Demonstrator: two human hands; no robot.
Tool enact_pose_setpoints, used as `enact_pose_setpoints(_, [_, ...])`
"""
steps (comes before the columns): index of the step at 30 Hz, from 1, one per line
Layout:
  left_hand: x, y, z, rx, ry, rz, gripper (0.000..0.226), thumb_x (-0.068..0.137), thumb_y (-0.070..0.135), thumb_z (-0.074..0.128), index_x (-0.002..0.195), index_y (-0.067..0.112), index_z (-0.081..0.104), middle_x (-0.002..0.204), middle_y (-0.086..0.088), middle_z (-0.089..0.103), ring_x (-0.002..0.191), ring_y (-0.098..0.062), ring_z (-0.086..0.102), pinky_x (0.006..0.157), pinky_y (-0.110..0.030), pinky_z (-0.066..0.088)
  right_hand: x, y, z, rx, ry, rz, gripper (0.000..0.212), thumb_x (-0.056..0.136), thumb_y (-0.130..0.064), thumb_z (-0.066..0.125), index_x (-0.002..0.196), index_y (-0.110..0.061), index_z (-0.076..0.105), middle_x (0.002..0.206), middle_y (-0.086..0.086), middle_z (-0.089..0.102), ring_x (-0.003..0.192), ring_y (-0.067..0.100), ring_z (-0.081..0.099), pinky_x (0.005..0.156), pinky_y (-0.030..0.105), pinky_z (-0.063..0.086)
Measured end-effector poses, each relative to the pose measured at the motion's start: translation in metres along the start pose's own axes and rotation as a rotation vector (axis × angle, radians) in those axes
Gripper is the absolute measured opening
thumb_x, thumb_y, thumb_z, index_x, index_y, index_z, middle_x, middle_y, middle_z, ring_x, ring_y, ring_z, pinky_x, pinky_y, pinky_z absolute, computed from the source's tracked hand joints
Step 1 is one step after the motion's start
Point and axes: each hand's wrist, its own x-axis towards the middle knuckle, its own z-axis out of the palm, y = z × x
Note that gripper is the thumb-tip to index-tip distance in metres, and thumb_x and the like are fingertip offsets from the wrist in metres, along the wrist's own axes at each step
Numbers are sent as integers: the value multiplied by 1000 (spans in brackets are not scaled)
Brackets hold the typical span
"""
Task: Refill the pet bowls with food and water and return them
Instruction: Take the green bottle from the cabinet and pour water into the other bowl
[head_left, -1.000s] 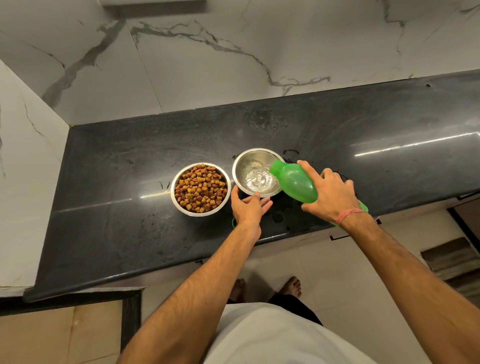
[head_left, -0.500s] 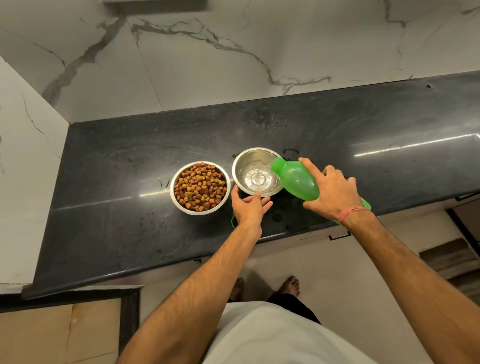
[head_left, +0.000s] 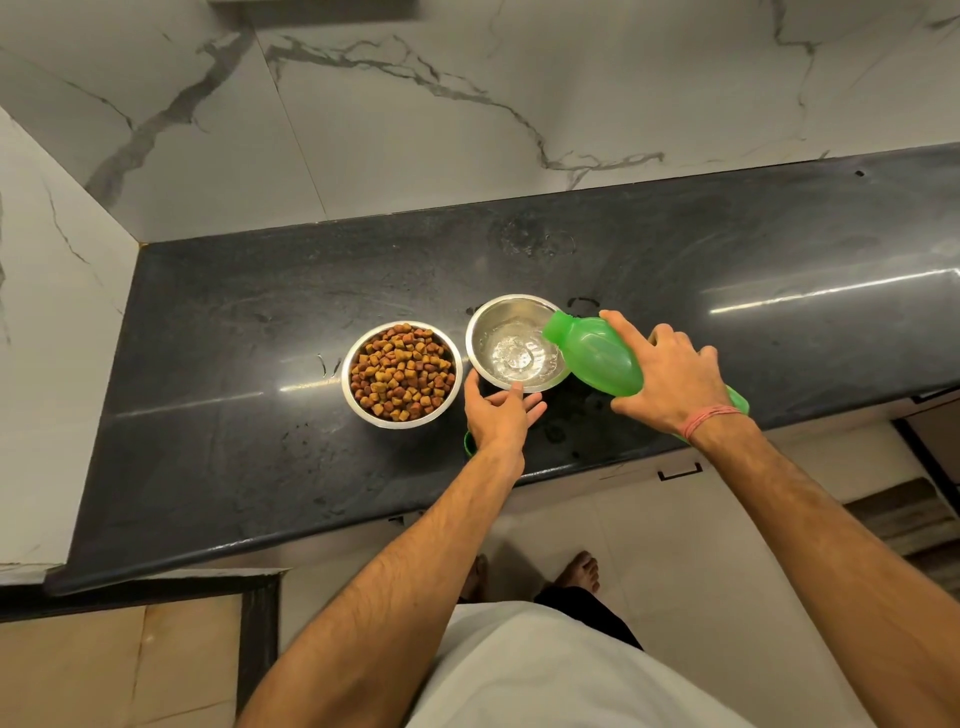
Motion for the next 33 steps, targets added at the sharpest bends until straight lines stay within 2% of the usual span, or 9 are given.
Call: enact_pose_setpoints(33, [-4,4,0,-36,7,-24,82,104,-3,68,170,30,31,117,-15,70,92,-26,84,73,-33,68,0,-22,-12,-171,8,0,119,76,-66,79,163,-52,-1,122,14,55,116,35,59,95,59,50])
